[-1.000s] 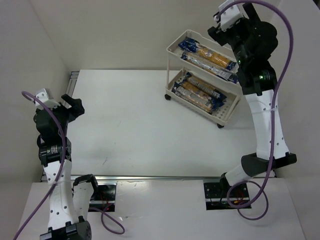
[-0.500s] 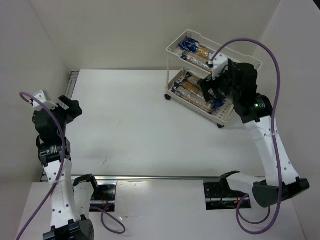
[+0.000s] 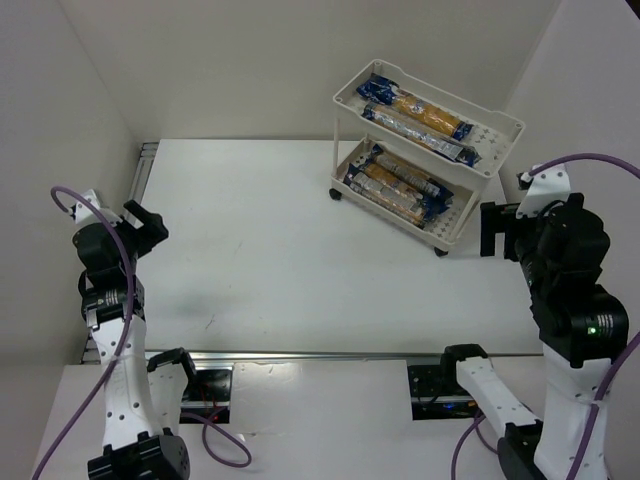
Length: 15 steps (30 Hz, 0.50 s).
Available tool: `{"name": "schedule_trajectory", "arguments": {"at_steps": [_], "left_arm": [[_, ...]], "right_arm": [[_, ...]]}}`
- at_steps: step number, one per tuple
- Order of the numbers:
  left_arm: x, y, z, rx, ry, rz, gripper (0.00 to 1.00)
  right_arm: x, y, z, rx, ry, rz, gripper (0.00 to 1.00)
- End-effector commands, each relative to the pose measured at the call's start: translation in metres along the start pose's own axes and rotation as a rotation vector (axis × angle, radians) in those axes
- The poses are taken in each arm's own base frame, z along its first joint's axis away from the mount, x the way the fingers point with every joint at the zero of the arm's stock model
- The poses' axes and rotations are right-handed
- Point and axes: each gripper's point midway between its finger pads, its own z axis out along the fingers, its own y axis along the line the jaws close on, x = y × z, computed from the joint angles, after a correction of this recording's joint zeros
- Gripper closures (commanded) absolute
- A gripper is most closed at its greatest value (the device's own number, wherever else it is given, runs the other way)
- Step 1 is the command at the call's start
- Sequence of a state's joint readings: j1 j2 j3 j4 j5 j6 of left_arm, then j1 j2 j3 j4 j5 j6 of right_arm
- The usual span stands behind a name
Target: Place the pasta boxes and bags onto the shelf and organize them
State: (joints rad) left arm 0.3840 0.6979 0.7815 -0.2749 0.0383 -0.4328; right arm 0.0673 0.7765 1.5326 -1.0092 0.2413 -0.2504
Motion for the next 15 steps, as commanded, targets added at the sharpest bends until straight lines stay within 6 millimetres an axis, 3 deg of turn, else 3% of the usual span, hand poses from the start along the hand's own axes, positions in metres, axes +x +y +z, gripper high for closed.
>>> {"name": "schedule_trajectory", "arguments": {"at_steps": [1,2,4,5,8,10,15], "left_arm": [[0.001,0.002,0.0,-0.002,-0.005,-0.003,0.06],[0.001,0.002,0.0,-0.002,-0.005,-0.003,0.06],[0.001,0.002,0.0,-0.002,-0.005,-0.003,0.06],[0.002,-0.001,0.0,0.009,-0.001,0.0,0.06],[0.004,-0.001,-0.001,0.009,-0.002,0.0,0.06],[0.007,-0.003,-0.001,0.014,0.009,0.002,0.06],[0.008,-0.004,-0.004,0.023,0.013,0.002,0.06]], "right_arm": [[0.06,0.006,-0.017,-0.03,0.281,-0.009,0.0],[0.048,-0.003,-0.032,-0.005,0.215,-0.003,0.0],[0.044,-0.005,-0.038,0.013,0.192,0.038,0.0],[0.046,-0.006,-0.046,0.027,0.178,0.078,0.0],[0.071,0.007,-0.044,0.004,0.222,0.136,0.0],[0.072,0.014,-0.055,-0.031,0.184,0.172,0.0],[0.078,0.0,-0.058,0.075,0.196,0.221,0.0]]}}
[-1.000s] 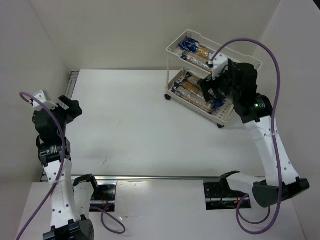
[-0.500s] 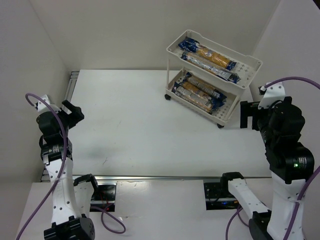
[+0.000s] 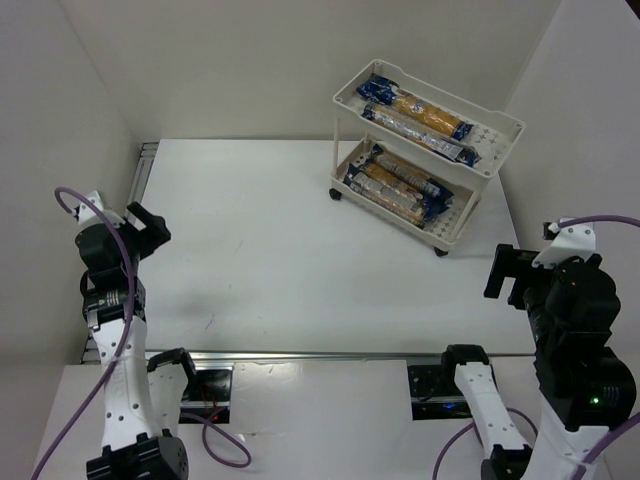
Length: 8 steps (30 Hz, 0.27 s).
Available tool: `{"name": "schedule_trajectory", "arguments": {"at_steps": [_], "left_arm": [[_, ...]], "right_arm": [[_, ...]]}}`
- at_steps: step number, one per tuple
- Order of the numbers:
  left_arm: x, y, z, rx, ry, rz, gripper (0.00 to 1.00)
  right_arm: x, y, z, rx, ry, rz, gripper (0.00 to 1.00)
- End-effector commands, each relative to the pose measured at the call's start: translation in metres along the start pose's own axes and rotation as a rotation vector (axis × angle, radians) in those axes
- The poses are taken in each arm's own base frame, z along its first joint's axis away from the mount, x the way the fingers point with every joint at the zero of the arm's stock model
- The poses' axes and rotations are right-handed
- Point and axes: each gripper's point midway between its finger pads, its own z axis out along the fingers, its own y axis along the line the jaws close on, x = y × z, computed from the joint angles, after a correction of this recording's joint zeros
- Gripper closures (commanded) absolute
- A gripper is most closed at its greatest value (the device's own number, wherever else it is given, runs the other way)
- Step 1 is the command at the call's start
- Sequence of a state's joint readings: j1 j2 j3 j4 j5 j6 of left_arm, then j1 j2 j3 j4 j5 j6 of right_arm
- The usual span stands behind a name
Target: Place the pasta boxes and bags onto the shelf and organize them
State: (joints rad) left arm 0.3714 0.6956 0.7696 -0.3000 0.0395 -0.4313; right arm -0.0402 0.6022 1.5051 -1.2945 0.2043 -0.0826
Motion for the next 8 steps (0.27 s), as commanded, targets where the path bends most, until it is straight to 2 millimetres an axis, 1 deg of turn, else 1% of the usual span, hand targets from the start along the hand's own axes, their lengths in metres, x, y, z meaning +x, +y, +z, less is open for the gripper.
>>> {"name": "schedule_trajectory", "arguments": {"at_steps": [1,2,4,8], "left_arm": [[0.0,-0.003,-0.002,0.02,-0.016,-0.001,0.06],[0.0,-0.003,-0.002,0.02,-0.016,-0.001,0.06],[-0.002,-0.004,-0.004,0.023,-0.025,0.0,0.06],[-0.001,-0.006,-0.004,0.031,-0.021,0.002,0.06]], "right_arm": [[0.01,-0.007,0.008,0.068,0.056,0.054,0.0],[0.016,-0.007,0.012,0.078,0.078,0.049,0.0],[0.02,-0.008,0.015,0.087,0.092,0.046,0.0],[0.022,-0.008,0.014,0.087,0.092,0.046,0.0]]}}
